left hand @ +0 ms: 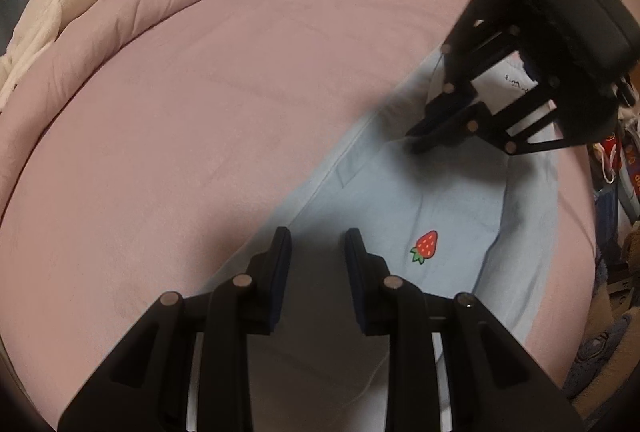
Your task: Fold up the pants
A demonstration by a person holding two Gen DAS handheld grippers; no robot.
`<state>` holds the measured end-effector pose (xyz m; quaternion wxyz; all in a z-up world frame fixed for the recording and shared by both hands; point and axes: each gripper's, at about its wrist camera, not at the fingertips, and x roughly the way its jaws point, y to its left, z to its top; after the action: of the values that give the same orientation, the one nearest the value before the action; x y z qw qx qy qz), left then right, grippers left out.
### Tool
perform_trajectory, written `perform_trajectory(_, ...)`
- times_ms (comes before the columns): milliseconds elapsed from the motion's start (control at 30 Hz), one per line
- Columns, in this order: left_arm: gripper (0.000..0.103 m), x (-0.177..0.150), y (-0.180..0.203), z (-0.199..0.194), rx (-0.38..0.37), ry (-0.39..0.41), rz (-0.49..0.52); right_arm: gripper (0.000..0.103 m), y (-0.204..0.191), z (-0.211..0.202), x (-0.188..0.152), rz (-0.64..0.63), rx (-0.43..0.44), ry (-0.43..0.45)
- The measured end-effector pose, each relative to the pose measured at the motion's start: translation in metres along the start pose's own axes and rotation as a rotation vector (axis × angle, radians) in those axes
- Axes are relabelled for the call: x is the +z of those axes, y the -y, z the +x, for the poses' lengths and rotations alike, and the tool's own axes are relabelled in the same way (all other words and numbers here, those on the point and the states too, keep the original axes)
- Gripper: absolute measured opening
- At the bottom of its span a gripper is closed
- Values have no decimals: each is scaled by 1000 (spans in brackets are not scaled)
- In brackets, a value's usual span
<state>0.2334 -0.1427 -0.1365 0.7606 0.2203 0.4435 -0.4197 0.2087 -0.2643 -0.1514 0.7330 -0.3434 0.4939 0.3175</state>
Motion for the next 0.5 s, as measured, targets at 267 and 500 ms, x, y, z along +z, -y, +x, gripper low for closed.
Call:
perform_trajectory(267, 34, 7, 1, -2, 15, 25, -12, 4, -7, -25, 1, 55, -123, 112)
perform_trajectory(500, 22, 0, 1, 6, 144, 0, 8, 4, 5, 9, 2, 147, -175, 34)
